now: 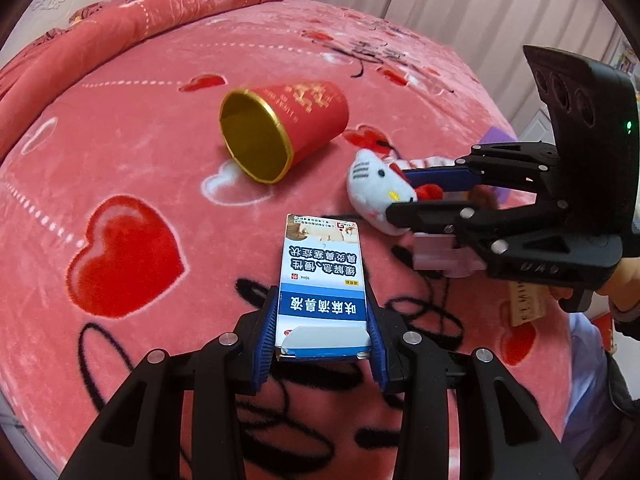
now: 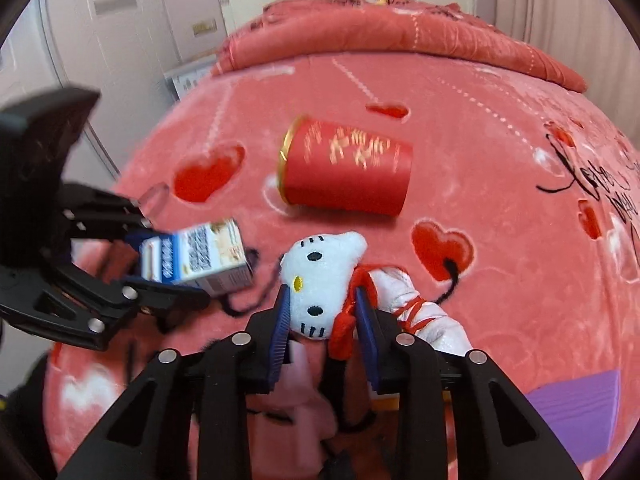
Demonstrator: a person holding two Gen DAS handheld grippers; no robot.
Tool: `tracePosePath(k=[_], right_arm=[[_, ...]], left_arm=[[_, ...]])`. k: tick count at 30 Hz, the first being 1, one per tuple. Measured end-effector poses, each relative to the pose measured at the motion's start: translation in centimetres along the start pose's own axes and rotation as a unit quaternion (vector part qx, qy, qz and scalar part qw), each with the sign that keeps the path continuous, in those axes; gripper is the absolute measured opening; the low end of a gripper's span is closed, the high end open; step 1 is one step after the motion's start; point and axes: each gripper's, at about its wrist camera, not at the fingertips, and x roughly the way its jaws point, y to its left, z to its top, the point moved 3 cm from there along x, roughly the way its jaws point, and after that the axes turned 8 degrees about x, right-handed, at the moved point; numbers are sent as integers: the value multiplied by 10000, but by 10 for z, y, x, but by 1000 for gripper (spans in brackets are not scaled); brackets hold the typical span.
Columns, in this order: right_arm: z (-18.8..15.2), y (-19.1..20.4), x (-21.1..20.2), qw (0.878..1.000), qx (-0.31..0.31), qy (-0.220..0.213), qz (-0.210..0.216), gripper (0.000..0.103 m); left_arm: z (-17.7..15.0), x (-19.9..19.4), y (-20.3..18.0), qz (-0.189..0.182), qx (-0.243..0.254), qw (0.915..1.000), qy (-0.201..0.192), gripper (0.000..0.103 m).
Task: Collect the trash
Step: 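Grasp the small blue-white medicine box with the left tool while the right tool grasps the Hello Kitty plush, then carry the medicine box and Hello Kitty plush in both tools to the orange bin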
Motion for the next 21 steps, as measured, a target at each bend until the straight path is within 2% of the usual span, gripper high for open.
tracePosePath(k=[4,10,21], right_arm=[[0,8,-38,9989,222,-287,306,32],[-15,33,-101,9972,164,-532,504,32],[-98,60,-208,9933,484,-834,641,32]], left_arm=[[-3,-24,-12,88,14,9999,-78,40],[-11,-71,-48,220,120,9994,-253,40],[-36,-121,-134,141,319,9984,-449,40]])
